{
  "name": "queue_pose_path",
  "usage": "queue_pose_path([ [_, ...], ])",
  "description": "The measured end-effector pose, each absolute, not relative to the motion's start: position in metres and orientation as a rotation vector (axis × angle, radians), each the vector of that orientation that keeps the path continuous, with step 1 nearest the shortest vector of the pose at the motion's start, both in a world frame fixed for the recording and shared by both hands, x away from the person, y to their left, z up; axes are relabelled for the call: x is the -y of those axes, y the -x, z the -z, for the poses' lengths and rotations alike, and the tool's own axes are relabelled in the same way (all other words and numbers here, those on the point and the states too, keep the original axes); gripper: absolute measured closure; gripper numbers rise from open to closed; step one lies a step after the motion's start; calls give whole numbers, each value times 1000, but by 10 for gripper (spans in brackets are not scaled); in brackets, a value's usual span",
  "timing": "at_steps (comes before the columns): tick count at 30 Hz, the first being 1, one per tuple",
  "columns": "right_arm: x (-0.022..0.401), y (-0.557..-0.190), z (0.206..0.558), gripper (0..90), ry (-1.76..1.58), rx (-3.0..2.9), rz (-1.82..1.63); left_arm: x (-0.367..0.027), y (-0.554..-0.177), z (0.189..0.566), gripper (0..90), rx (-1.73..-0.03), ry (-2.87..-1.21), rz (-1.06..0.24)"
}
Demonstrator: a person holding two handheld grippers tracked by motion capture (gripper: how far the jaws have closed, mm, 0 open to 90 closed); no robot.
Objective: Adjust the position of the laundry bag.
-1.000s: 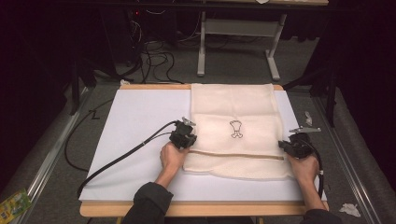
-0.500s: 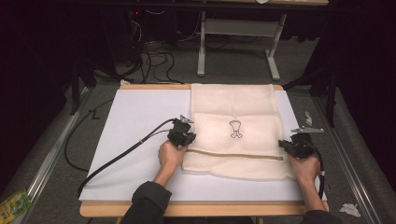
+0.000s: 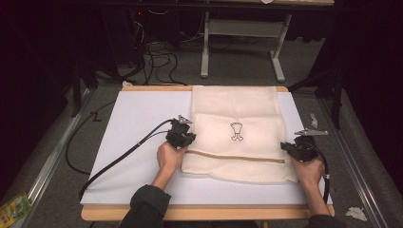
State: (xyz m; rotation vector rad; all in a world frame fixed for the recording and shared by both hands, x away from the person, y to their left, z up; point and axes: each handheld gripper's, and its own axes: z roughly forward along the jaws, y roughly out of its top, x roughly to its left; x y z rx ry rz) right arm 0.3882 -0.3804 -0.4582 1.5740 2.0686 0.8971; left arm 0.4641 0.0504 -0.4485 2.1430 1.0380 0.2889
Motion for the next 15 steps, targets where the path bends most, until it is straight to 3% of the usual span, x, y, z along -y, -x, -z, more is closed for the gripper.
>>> queue_pose_path([
  [15, 357, -392, 459, 875, -1526, -2108, -944, -82, -460, 443, 860, -1055, -2108, -301],
])
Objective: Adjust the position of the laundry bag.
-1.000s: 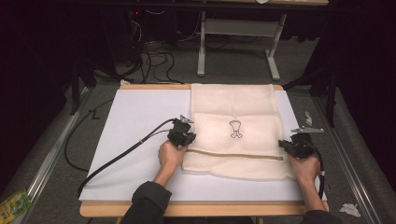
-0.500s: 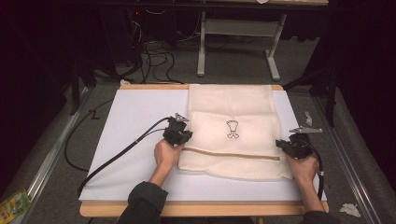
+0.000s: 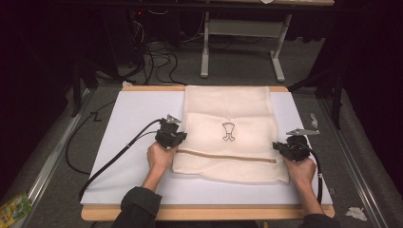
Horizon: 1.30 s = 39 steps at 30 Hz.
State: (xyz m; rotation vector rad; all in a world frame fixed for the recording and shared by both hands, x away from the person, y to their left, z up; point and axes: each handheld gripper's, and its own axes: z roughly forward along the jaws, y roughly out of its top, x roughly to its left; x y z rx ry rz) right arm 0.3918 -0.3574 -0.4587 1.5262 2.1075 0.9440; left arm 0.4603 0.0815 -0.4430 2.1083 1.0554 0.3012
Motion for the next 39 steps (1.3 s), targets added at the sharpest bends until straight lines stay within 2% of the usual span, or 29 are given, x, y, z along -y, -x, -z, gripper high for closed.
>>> queue_pose_path([
  [21, 317, -394, 453, 874, -1412, -2188, -970, -127, -448, 444, 855, -1096, -2080, -323],
  [32, 301, -391, 457, 873, -1393, -2204, -998, -140, -433, 450, 850, -1107, -2115, -382],
  [39, 296, -385, 459, 872, -1399, -2210, -1028, -149, -424, 454, 842, -1126, -2098, -373],
])
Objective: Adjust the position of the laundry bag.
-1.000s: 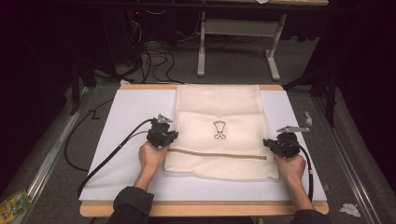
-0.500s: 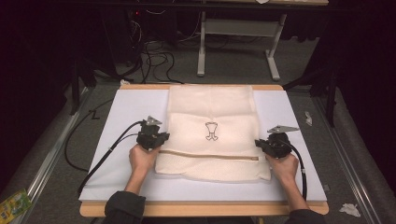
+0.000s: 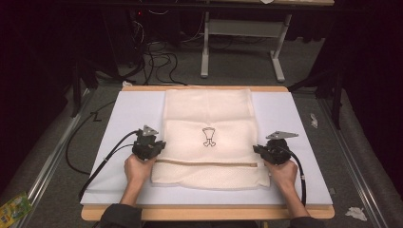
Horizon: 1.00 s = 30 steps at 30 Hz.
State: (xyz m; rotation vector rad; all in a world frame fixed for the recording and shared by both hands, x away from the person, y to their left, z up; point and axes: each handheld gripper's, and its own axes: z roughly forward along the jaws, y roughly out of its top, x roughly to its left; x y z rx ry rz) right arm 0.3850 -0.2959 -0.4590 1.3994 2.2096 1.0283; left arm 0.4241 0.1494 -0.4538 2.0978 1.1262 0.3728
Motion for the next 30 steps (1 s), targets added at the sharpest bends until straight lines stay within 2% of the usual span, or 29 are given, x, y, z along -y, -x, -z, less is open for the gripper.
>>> queue_pose_path([
  [10, 286, -380, 466, 855, -1388, -2212, -1028, -156, -419, 459, 819, -1143, -2107, -391],
  [19, 286, -377, 469, 793, -1392, -2185, -1027, -157, -417, 468, 712, -1148, -2115, -420],
  [21, 286, -377, 470, 757, -1397, -2182, -1025, -157, -416, 469, 662, -1150, -2117, -436],
  [22, 285, -376, 471, 715, -1402, -2179, -1026, -157, -415, 470, 604, -1151, -2110, -448],
  [24, 285, -376, 471, 656, -1410, -2168, -1023, -156, -414, 471, 560, -1148, -2103, -456],
  [25, 285, -376, 471, 656, -1410, -2168, -1023, -156, -413, 471, 560, -1144, -2101, -464],
  [26, 287, -375, 470, 605, -1418, -2147, -1028, -156, -411, 472, 519, -1142, -2090, -483],
  [27, 287, -375, 470, 605, -1418, -2147, -1028, -156, -411, 472, 505, -1142, -2090, -483],
  [30, 290, -371, 469, 527, -1442, -2093, -1055, -156, -406, 471, 472, -1135, -2072, -501],
])
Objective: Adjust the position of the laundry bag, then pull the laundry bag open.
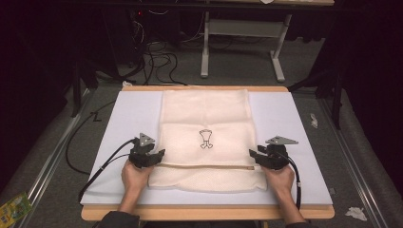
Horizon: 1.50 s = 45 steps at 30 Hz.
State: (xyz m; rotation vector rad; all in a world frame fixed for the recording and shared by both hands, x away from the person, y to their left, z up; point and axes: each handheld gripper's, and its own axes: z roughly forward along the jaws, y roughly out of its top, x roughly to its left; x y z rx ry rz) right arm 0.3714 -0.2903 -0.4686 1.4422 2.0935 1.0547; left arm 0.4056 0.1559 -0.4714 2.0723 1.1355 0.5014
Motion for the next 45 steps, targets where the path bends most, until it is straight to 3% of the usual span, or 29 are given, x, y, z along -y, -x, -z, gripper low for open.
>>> queue_pose_path([
  [7, 297, -363, 467, 483, -1455, -2067, -1086, -153, -393, 468, 427, -1105, -2063, -558],
  [23, 300, -353, 474, 535, -1479, -2096, -1137, -113, -369, 458, 413, -931, -2084, -549],
  [31, 294, -359, 477, 651, -1471, -2208, -1112, -80, -375, 453, 408, -881, -2084, -445],
  [32, 293, -360, 477, 727, -1460, -2224, -1090, -75, -376, 452, 408, -871, -2086, -437],
  [33, 293, -360, 477, 727, -1460, -2224, -1090, -71, -377, 450, 408, -861, -2091, -426],
  [34, 293, -361, 477, 807, -1435, -2238, -1082, -65, -378, 449, 408, -851, -2099, -419],
  [36, 293, -361, 476, 841, -1435, -2249, -1083, -55, -380, 447, 408, -832, -2105, -391],
  [45, 297, -358, 470, 877, -1376, -2224, -1165, -15, -385, 446, 416, -753, -2142, -299],
])
